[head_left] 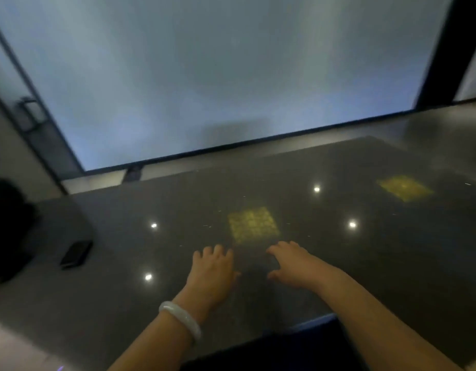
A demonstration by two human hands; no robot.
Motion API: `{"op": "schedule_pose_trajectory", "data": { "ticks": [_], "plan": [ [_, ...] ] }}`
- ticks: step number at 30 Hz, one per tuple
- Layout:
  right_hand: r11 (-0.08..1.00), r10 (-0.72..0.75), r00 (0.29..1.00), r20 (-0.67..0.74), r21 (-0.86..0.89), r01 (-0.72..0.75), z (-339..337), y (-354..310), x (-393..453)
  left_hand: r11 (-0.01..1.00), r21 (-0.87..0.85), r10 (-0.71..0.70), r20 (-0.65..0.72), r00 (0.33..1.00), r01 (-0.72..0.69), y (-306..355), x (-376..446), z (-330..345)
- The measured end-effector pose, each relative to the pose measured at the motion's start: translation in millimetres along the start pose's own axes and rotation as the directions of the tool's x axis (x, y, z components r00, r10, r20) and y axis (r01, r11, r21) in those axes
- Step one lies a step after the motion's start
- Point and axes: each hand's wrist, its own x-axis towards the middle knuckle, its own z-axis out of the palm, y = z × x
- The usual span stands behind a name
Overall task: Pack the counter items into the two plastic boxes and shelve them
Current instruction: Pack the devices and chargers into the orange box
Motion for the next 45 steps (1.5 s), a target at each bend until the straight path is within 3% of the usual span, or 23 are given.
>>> {"op": "schedule_pose_trajectory", "data": {
  "ticks": [7, 17, 23, 27, 32, 38, 42, 45],
  "plan": [
    [0.952, -0.287, 0.953, 0.101, -0.078, 0.295, 16.5, -143.3, 70.2, 0.944, -0.057, -0.325, 0.008, 0.946, 0.325, -119.1, -69.1, 16.7],
    [0.879, -0.454, 0.856, 0.249, -0.036, 0.476, 60.5, -324.2, 169.7, 0.774, -0.139, -0.607, 0.118, 0.786, 0.618, -286.4, -118.1, 64.9],
    [0.908, -0.417, 0.881, 0.222, 0.066, 0.414, 83.0, -404.0, 238.9, 0.693, -0.188, -0.678, 0.155, 0.718, 0.696, -382.5, -107.9, 93.1],
    [0.954, -0.29, 0.94, 0.178, 0.132, 0.269, 97.3, -438.2, 282.9, 0.656, -0.249, -0.693, 0.174, 0.699, 0.712, -427.9, -94.2, 109.9],
    [0.988, -0.141, 0.974, 0.175, 0.084, 0.128, 120.7, -463.9, 320.8, 0.628, -0.287, -0.69, 0.225, 0.688, 0.723, -460.2, -73.3, 128.8],
    [0.989, -0.147, 0.989, 0.006, 0.029, 0.146, 138.8, -483.0, 352.6, 0.588, -0.285, -0.732, 0.211, 0.648, 0.757, -479.6, -51.4, 151.6],
    [0.977, -0.211, 0.973, -0.09, -0.05, 0.208, 150.7, -489.7, 364.0, 0.569, -0.291, -0.768, 0.148, 0.624, 0.769, -492.9, -47.1, 163.6],
    [0.965, -0.26, 0.956, -0.136, -0.016, 0.261, 158.7, -493.9, 366.9, 0.549, -0.273, -0.806, 0.076, 0.587, 0.79, -506.7, -48.1, 168.5]
  ]
}}
